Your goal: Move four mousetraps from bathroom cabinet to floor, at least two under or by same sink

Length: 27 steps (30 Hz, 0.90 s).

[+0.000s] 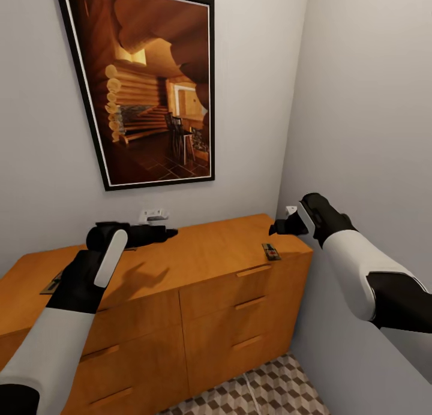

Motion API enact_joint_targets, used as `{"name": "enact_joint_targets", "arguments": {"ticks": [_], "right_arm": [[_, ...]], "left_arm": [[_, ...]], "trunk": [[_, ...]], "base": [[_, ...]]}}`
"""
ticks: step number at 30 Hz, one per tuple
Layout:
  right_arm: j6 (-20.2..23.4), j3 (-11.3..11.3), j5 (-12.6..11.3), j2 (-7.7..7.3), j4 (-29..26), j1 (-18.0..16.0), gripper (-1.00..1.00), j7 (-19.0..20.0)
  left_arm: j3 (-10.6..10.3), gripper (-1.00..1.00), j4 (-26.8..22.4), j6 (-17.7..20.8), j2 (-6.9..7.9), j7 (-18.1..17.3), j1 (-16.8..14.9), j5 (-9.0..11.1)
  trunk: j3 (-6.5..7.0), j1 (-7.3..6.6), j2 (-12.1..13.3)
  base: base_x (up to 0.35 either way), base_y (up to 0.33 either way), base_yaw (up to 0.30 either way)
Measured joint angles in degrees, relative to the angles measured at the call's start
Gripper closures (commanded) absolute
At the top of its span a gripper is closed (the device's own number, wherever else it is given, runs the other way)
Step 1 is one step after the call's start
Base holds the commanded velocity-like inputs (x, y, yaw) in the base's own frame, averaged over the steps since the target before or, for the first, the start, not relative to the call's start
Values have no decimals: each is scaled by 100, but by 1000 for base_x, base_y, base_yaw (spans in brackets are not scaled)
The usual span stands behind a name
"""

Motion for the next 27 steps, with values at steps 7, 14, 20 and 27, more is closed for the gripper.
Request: {"name": "enact_joint_targets", "arguments": {"ticks": [7,14,20,27], "right_arm": [[-244,4,8,3,343,0,-100,-52],[-465,2,-2,4,536,0,-100,-171],[-539,-3,-23,1,587,-1,-100,-215],[-565,-14,-34,-1,606,-1,-100,-226]], "left_arm": [[0,-100,93,-11,-1,0,-1,1],[0,-100,117,-19,-6,0,1,2],[0,-100,124,-28,-8,0,3,2],[0,-100,125,-31,-9,0,4,1]], "trunk": [[0,0,0],[0,0,0],[0,0,0],[0,0,0]], "base": [[0,0,0],[0,0,0],[0,0,0],[0,0,0]]}}
